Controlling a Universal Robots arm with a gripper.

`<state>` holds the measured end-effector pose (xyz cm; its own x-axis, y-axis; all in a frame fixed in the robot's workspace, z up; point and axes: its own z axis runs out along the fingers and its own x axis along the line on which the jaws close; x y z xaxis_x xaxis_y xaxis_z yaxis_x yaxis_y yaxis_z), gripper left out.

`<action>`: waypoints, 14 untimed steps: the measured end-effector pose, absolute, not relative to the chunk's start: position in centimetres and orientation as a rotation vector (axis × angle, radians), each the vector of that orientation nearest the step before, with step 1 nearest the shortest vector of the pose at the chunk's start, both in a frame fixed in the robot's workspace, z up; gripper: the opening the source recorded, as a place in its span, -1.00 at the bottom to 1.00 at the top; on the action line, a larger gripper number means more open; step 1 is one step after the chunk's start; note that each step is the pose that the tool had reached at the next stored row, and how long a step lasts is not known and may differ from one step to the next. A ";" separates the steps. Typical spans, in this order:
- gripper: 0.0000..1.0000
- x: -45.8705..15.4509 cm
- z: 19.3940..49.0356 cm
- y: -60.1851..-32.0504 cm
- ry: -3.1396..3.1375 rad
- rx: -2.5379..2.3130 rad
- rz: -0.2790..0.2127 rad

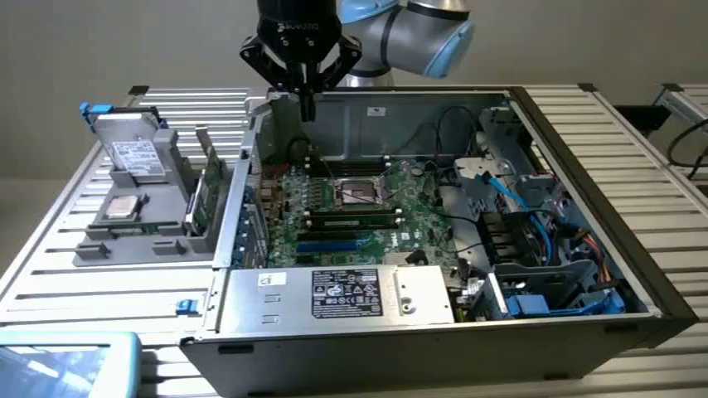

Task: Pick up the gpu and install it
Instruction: 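Reach for the gpu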

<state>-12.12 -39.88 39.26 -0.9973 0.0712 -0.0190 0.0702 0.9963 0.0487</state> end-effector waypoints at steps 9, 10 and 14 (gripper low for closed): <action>-0.76 -12.2 39.3 -39.9 3.118 0.111 0.075; -0.76 -12.5 39.3 -39.9 3.117 0.110 0.075; -0.76 -14.2 39.2 -39.9 3.107 0.110 0.075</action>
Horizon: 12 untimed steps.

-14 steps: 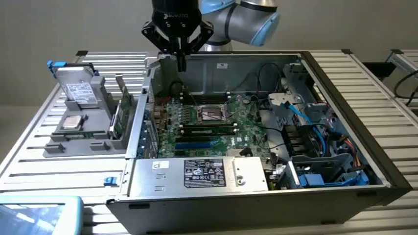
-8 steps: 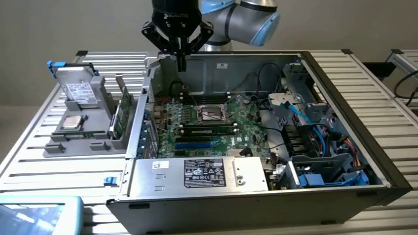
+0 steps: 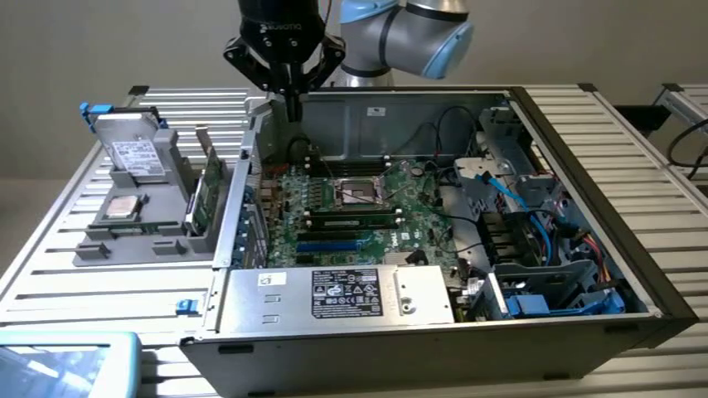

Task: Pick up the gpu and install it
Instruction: 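Reach for the gpu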

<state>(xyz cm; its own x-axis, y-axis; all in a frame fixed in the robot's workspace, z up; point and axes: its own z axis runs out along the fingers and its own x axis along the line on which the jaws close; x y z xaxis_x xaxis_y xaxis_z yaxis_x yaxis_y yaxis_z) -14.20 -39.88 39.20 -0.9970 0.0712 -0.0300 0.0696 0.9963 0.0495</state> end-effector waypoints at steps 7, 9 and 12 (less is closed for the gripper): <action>-0.76 -17.3 39.0 -39.9 3.100 0.109 0.075; -0.76 -18.3 38.8 -39.9 3.100 0.109 0.076; -0.76 -19.6 38.6 -39.9 3.100 0.109 0.076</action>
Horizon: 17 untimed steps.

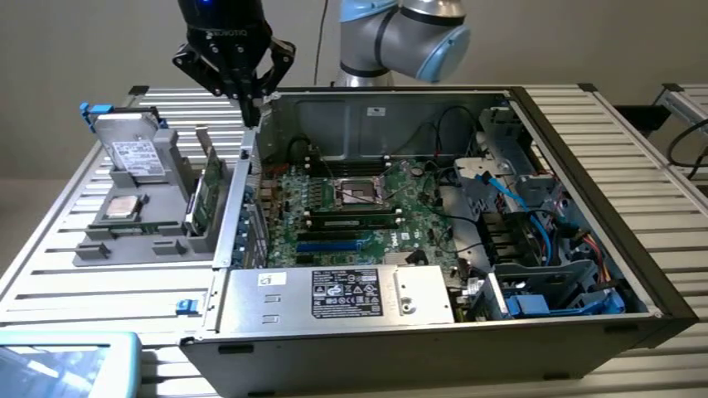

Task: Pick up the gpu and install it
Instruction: 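Reach for the gpu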

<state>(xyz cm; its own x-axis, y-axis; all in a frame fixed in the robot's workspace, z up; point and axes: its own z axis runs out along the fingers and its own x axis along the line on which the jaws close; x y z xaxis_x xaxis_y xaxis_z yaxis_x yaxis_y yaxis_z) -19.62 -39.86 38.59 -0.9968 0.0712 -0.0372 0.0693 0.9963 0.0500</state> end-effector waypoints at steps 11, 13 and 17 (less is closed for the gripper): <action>-0.76 -24.6 37.7 -39.8 3.102 0.109 0.076; -0.76 -25.5 37.5 -39.7 3.102 0.109 0.076; -0.76 -27.3 37.2 -39.5 3.103 0.109 0.075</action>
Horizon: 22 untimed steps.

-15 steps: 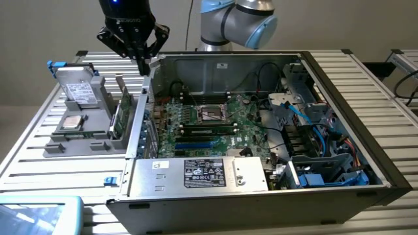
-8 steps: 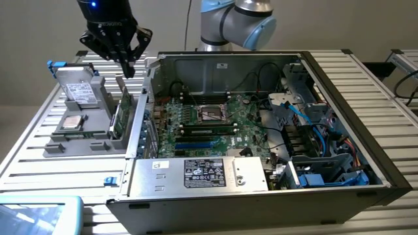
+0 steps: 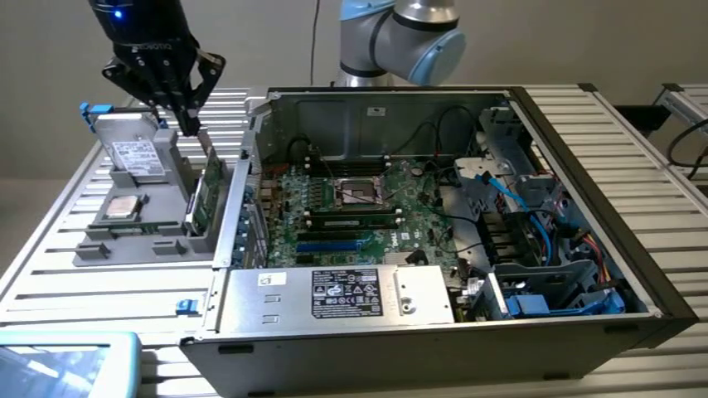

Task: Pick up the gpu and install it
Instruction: 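Reach for the gpu, then pick up the gpu and move the gpu toward the slot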

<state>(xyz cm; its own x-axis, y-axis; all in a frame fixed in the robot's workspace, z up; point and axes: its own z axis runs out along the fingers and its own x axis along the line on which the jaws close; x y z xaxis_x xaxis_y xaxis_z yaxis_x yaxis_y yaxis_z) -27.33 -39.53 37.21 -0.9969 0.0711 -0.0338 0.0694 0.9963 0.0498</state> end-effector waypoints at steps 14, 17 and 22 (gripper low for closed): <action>-0.76 -29.9 36.2 -38.1 3.104 0.106 0.075; -0.76 -29.9 36.2 -38.1 3.104 0.106 0.076; -0.76 -29.9 36.2 -38.0 3.104 0.106 0.076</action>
<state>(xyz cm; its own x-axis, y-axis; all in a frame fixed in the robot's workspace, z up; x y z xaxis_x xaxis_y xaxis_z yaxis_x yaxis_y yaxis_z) -29.94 -38.03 36.21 -0.9971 0.0689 -0.0336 0.0672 0.9965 0.0498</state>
